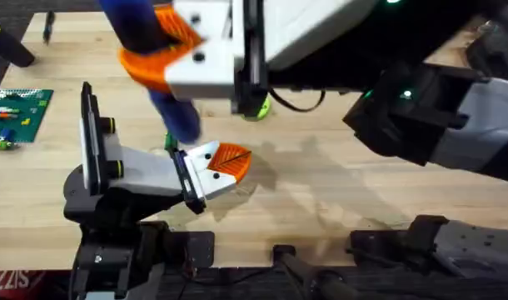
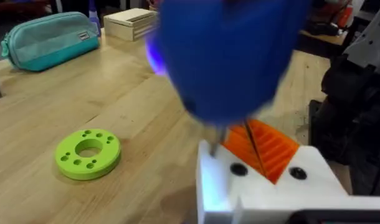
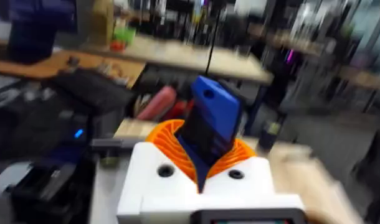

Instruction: Pick up the gripper from the table and insert it into the empty holder that is missing its gripper. Then pick up a screw, insert it into the mounting hole, and use the screwdriver to tighten it. Finally, clean up the table by picking up the vegetable and placing it into the bucket.

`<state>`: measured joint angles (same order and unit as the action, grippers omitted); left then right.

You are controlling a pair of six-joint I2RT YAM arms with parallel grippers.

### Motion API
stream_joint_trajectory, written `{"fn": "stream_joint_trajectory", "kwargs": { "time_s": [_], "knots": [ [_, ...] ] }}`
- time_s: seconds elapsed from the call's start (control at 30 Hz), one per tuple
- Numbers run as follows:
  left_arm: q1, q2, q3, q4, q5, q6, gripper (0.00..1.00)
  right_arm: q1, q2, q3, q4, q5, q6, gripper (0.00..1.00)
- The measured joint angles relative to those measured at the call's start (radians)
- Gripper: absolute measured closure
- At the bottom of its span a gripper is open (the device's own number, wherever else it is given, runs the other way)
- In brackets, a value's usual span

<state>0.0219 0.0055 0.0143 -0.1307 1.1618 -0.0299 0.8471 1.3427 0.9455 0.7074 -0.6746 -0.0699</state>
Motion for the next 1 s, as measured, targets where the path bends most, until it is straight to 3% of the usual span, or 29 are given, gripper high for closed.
{"fn": "stream_joint_trajectory", "kwargs": {
  "time_s": [0.07,0.17,0.3,0.47,0.7,1.0],
  "knots": [
    [0.000,0.000,0.000,0.000,0.000,0.000,0.982,0.000,0.003,0.002,0.115,0.000,0.010,0.993],
    [0.000,0.000,0.000,0.000,0.000,0.000,0.982,0.000,-0.005,0.036,0.147,-0.004,0.015,0.993],
    [0.000,0.000,0.000,0.000,0.000,0.000,0.982,-0.025,-0.005,0.134,-0.091,-0.007,-0.090,0.993],
    [0.000,0.000,0.000,0.000,-0.001,0.000,0.982,-0.081,-0.006,0.187,-0.446,0.019,-0.382,0.993],
    [0.000,0.000,0.000,0.000,-0.002,0.000,0.982,-0.195,0.029,0.192,-0.753,0.309,-0.828,0.993],
    [0.000,0.000,0.000,0.001,-0.005,0.000,0.982,-0.353,0.261,0.195,-0.790,0.561,-1.166,0.993]
  ]
}}
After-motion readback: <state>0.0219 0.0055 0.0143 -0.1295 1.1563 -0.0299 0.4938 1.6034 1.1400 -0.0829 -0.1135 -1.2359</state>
